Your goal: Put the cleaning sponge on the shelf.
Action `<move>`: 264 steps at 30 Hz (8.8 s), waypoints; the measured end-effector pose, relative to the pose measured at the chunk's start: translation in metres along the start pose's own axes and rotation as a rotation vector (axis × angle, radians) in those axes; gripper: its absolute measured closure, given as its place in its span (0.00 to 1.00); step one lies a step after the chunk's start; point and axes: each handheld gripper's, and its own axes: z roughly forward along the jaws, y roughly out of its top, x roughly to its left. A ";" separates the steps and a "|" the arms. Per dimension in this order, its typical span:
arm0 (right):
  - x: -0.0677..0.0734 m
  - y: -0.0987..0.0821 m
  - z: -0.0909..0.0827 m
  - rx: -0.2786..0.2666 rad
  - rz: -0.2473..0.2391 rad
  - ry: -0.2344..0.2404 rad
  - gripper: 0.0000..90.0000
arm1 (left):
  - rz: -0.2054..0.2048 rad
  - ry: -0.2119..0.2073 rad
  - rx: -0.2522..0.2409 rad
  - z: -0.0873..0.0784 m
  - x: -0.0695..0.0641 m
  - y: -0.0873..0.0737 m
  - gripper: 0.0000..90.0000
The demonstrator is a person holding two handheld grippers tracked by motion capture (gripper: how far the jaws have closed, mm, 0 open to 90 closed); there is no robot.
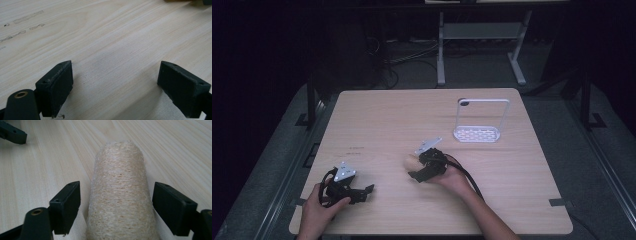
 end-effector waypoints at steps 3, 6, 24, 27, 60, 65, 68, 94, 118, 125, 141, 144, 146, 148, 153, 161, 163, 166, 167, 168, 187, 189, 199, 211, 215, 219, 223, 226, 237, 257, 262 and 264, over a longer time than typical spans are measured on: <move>0.000 0.000 0.000 -0.005 -0.005 -0.002 0.31 | 0.000 0.000 0.000 0.000 0.000 0.000 0.14; 0.000 0.000 -0.001 -0.007 -0.005 -0.004 0.37 | 0.000 0.000 0.000 0.000 0.000 0.000 0.14; 0.001 0.000 -0.006 -0.018 -0.004 -0.023 0.46 | 0.001 0.000 0.000 0.000 0.000 0.000 0.14; 0.001 0.001 -0.009 -0.018 0.000 -0.024 0.46 | 0.000 0.000 0.000 0.000 0.000 0.000 0.14; -0.010 -0.012 -0.045 -0.024 0.019 -0.068 0.47 | -0.001 0.001 0.000 0.000 0.000 0.000 0.14; -0.013 -0.013 -0.050 -0.028 0.021 -0.081 0.47 | -0.001 0.000 0.000 0.000 0.000 0.000 0.14; -0.015 -0.014 -0.053 -0.032 0.030 -0.089 0.47 | -0.001 0.000 0.000 0.000 0.000 0.000 0.14; -0.043 -0.030 -0.082 -0.048 0.098 -0.184 0.47 | 0.000 0.001 0.000 0.000 0.000 0.000 0.14; -0.076 -0.047 -0.102 -0.052 0.171 -0.266 0.47 | 0.000 0.001 0.000 0.000 0.000 0.000 0.14; -0.086 -0.052 -0.105 -0.050 0.189 -0.286 0.47 | -0.001 0.000 0.000 0.000 0.000 0.000 0.14; -0.114 -0.061 -0.105 -0.042 0.248 -0.347 0.47 | -0.001 0.000 0.000 0.000 0.000 0.000 0.14; -0.119 -0.061 -0.102 -0.037 0.250 -0.351 0.47 | 0.000 0.000 0.000 0.000 0.000 0.000 0.14; -0.122 -0.060 -0.101 -0.029 0.254 -0.356 0.47 | -0.001 0.000 -0.001 0.000 0.000 0.000 0.14; -0.126 -0.060 -0.099 -0.023 0.252 -0.360 0.47 | -0.001 0.000 -0.001 0.000 0.000 0.000 0.14; -0.133 -0.057 -0.097 -0.007 0.268 -0.369 0.47 | -0.001 0.000 -0.001 0.000 0.000 0.000 0.14; -0.143 -0.055 -0.092 0.003 0.275 -0.379 0.47 | -0.001 0.000 -0.001 0.000 0.000 0.000 0.14; -0.145 -0.056 -0.090 0.006 0.281 -0.381 0.47 | -0.001 0.000 -0.001 0.000 0.000 0.000 0.14; -0.147 -0.056 -0.087 0.016 0.280 -0.385 0.47 | -0.001 0.000 -0.001 0.000 0.000 0.000 0.14; -0.148 -0.056 -0.086 0.017 0.283 -0.384 0.47 | -0.001 0.000 -0.001 0.000 0.000 0.000 0.14; -0.148 -0.057 -0.086 0.019 0.285 -0.389 0.47 | -0.001 0.000 -0.001 0.000 0.000 0.000 0.14; -0.143 -0.056 -0.104 -0.017 0.299 -0.406 0.41 | -0.001 0.000 -0.001 0.000 0.000 0.000 0.14; -0.141 -0.056 -0.110 -0.029 0.291 -0.400 0.44 | -0.001 0.000 -0.001 0.000 0.000 0.000 0.14; -0.114 -0.056 -0.136 -0.070 0.279 -0.373 0.63 | -0.001 0.000 -0.001 0.000 0.000 0.000 0.14; -0.096 -0.058 -0.132 -0.053 0.254 -0.318 0.97 | 0.001 0.001 -0.001 0.000 0.000 0.000 0.14; -0.093 -0.060 -0.124 -0.031 0.245 -0.296 0.99 | -0.001 0.001 0.000 0.000 0.000 0.000 0.14; -0.091 -0.063 -0.113 -0.004 0.234 -0.281 1.00 | 0.000 0.001 0.000 0.000 0.000 0.000 0.14; -0.093 -0.067 -0.104 0.026 0.238 -0.278 1.00 | -0.002 0.001 -0.001 0.000 0.000 0.000 0.14; -0.095 -0.070 -0.099 0.038 0.248 -0.273 1.00 | -0.001 0.001 0.000 0.000 0.000 0.000 0.14; -0.107 -0.078 -0.100 0.037 0.273 -0.302 1.00 | -0.001 0.001 0.000 0.000 0.000 0.000 0.14; -0.136 -0.091 -0.116 0.011 0.345 -0.411 1.00 | -0.001 0.000 -0.001 0.000 0.000 0.000 0.14; -0.142 -0.092 -0.115 0.019 0.360 -0.424 1.00 | -0.001 0.000 -0.001 0.000 0.000 0.000 0.14; -0.144 -0.092 -0.114 0.020 0.366 -0.431 1.00 | -0.001 0.000 -0.001 0.000 0.000 0.000 0.14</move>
